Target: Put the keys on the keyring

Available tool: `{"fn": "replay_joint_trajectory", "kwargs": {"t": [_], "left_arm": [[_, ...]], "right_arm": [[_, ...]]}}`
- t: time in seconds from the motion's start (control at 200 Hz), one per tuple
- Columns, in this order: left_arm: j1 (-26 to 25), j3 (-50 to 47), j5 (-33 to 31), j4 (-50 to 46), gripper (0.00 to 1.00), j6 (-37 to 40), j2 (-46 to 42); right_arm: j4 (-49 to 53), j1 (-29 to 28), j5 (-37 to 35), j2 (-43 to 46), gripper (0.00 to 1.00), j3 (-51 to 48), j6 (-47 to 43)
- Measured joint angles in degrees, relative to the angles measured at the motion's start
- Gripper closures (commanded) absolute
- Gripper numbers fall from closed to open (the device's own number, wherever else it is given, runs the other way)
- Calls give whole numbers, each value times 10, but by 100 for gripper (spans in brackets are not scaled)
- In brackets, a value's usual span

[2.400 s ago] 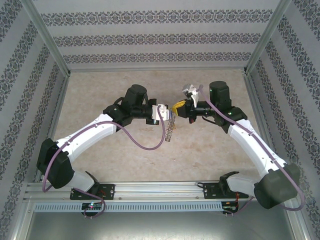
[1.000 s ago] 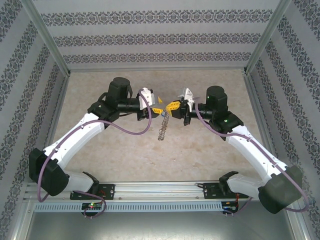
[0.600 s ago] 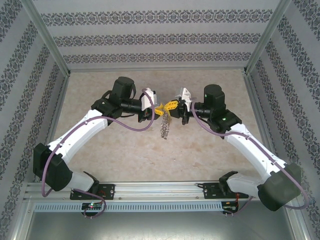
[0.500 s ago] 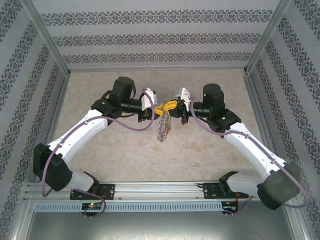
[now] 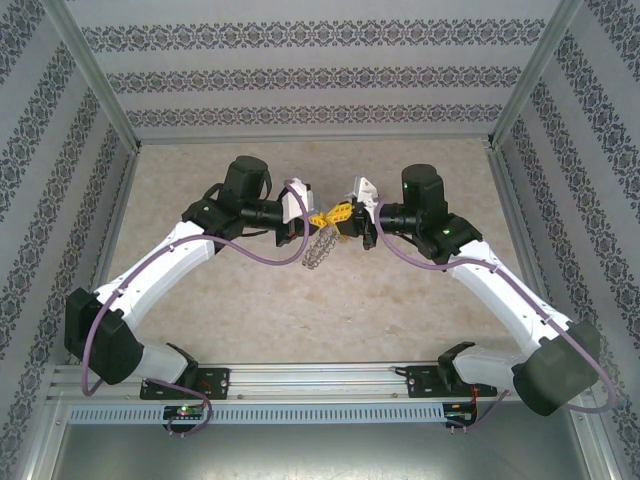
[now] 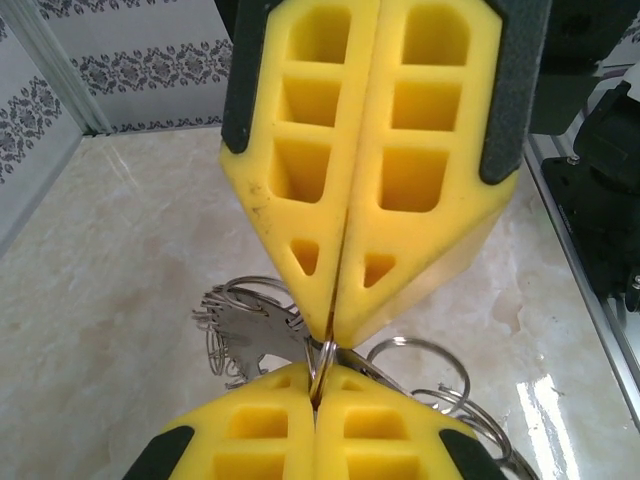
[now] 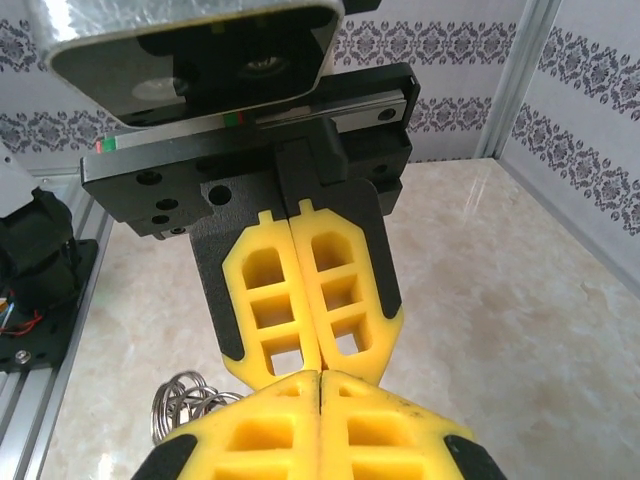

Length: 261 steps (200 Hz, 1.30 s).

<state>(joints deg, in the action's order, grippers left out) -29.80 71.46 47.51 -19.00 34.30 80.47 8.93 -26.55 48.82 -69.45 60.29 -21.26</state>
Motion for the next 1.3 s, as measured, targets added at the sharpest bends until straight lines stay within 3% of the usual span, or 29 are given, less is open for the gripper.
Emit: {"fn": "replay_joint_trajectory", "kwargs": {"t": [0.11,0.18,0.545,0.824,1.154,1.304], "left_arm": [[-5,-1,-13,-9,100,14,-7],[-9,-2,-21,-16,100,29,-10],[-46,-2,-118,-95,100,132,-9],[-48,-2,-124,-102,100,150,-4],[-48,10,-84,-102,100,146,7],[-48,12,-69,-102,100,137,7]], "right_arm": [[44,-3,-12,2,92,14,-45],[74,-3,-19,5,81,20,-69],[201,-19,-76,30,63,21,-154],[204,-37,-109,31,64,21,-194],[200,-51,-124,6,70,21,-225],[200,-56,-141,4,80,21,-229]]}}
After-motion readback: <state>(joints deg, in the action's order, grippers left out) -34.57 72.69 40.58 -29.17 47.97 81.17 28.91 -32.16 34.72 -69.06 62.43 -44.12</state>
